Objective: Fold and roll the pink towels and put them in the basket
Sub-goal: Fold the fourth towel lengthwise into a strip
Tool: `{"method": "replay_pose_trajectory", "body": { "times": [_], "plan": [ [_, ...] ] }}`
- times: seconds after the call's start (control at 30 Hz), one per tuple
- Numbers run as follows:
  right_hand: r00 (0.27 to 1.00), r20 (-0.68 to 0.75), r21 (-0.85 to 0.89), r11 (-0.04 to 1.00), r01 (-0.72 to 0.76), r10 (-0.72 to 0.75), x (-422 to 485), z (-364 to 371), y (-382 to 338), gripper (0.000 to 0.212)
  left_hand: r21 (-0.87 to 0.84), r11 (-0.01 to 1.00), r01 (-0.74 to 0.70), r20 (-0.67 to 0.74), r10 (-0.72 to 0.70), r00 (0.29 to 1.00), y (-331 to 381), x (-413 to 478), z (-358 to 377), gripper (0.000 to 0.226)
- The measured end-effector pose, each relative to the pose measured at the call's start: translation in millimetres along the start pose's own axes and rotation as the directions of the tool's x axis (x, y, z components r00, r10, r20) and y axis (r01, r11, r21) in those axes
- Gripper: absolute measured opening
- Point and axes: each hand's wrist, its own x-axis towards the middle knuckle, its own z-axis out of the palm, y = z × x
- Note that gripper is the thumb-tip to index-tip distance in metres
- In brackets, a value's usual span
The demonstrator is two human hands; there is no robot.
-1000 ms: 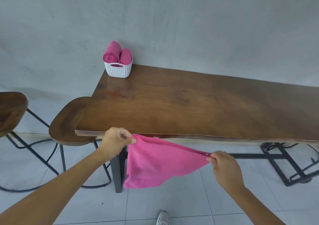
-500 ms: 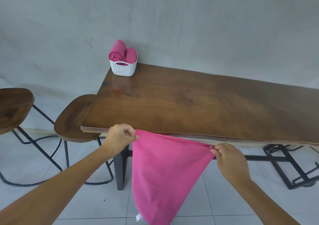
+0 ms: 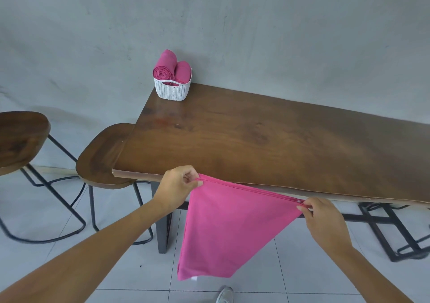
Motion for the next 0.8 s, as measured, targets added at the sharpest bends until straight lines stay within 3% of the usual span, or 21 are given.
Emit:
{"method": "replay_pose_trajectory", "body": {
  "times": [0.2, 0.4, 0.53, 0.63, 0.73, 0.8],
  "plan": [
    [0.982, 0.069, 0.139, 0.973, -0.185, 0.177, 14.2, 1.3, 0.2, 0.016, -0.049, 0.999, 0.014, -0.064, -0.017, 0.998, 3.7, 10.6, 14.3, 0.020],
    [0.985, 0.055, 0.292, 0.941, -0.171, 0.162, 35.1, 1.4, 7.9, 0.018, -0.004, 1.000, 0.004, -0.141, -0.004, 0.990, 14.6, 31.8, 28.2, 0.030],
    [0.977, 0.047, 0.351, 0.913, -0.211, 0.208, 58.6, 4.5, 18.1, 0.016, -0.058, 0.993, 0.105, -0.163, -0.113, 0.980, 24.2, 49.1, 46.2, 0.023],
    [0.951, 0.032, 0.470, 0.836, -0.285, 0.307, 78.3, 8.6, 23.2, 0.010, -0.027, 0.989, 0.144, -0.206, -0.146, 0.968, 30.2, 66.8, 63.1, 0.013],
    [0.892, 0.060, 0.611, 0.690, -0.388, 0.448, 102.6, 16.0, 27.2, 0.006, -0.012, 0.981, 0.195, -0.277, -0.191, 0.942, 31.5, 86.2, 79.9, 0.014],
    [0.871, 0.083, 0.620, 0.659, -0.426, 0.485, 119.1, 25.5, 31.1, 0.006, -0.005, 0.973, 0.229, -0.315, -0.219, 0.924, 28.4, 97.7, 90.5, 0.014]
  ]
}}
